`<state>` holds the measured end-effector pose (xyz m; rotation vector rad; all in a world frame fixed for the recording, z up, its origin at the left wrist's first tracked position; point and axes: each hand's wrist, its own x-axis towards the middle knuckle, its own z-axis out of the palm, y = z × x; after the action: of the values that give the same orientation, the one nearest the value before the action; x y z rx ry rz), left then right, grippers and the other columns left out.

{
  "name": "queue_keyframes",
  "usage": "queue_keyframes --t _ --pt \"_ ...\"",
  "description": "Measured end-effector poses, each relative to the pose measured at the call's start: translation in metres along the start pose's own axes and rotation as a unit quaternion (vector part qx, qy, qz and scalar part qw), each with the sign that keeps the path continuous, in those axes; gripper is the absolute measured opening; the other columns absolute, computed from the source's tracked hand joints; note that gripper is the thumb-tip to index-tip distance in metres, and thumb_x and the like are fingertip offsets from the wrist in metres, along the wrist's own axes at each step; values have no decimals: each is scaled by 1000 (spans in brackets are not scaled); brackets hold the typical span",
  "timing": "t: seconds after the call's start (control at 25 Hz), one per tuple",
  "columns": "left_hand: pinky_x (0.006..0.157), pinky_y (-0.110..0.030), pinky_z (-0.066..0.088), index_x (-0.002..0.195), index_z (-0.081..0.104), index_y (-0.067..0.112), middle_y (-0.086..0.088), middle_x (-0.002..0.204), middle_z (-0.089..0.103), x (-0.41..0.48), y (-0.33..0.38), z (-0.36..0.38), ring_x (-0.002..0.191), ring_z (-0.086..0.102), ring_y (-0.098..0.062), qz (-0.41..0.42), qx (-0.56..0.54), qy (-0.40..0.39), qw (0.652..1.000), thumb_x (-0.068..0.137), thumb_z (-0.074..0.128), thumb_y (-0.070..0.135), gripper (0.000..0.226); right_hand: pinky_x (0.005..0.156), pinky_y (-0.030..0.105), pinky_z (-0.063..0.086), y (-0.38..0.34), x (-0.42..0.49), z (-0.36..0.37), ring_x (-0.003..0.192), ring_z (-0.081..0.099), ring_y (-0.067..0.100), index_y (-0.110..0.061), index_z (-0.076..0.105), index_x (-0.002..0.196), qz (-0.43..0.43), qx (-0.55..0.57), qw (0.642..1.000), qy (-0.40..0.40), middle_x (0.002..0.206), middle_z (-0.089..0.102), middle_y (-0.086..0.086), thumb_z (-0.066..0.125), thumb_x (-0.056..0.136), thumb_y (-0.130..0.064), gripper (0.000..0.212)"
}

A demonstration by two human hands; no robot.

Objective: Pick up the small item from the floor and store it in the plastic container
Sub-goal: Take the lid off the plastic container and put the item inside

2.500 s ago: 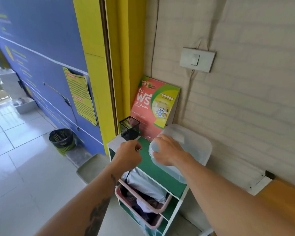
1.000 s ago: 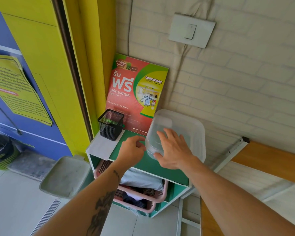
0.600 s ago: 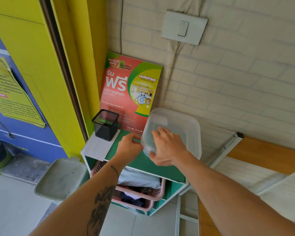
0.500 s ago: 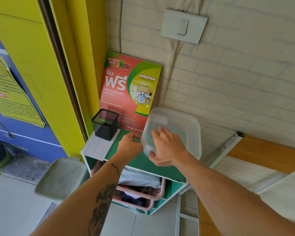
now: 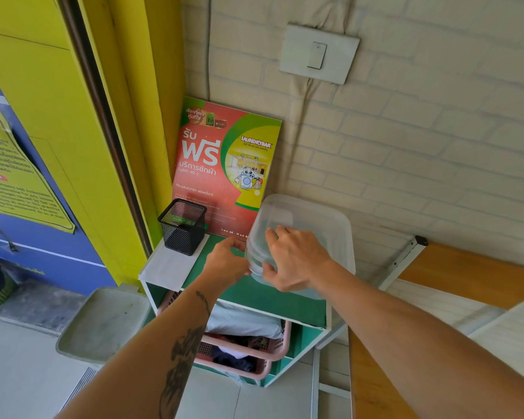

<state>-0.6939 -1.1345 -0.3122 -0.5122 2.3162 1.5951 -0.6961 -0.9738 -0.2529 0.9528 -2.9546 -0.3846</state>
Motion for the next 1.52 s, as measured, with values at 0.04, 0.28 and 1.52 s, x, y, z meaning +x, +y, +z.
queue_keyframes --t 0.04,0.28,1.52 --pt "55 -29 51 89 61 22 -12 73 70 -1 0 0 54 58 -21 -1 -3 1 1000 64 71 -3 36 66 39 50 3 -1 -1 87 62 33 -4 54 115 -5 9 1000 7 99 62 15 47 80 -48 57" --pt "59 -32 54 88 59 21 -7 66 70 -4 -1 1 54 59 -19 7 -17 2 1000 69 70 -5 34 62 36 51 13 -7 -9 80 61 27 -12 57 98 -11 42 998 43 89 62 5 46 81 -47 40" --pt "117 -49 28 156 8 20 -3 162 22 -3 32 30 145 28 -28 217 169 -14 961 95 45 34 73 120 42 18 51 -57 67 151 10 21 -24 14 156 393 474 780 110 166 5 1 52 96 -34 71"
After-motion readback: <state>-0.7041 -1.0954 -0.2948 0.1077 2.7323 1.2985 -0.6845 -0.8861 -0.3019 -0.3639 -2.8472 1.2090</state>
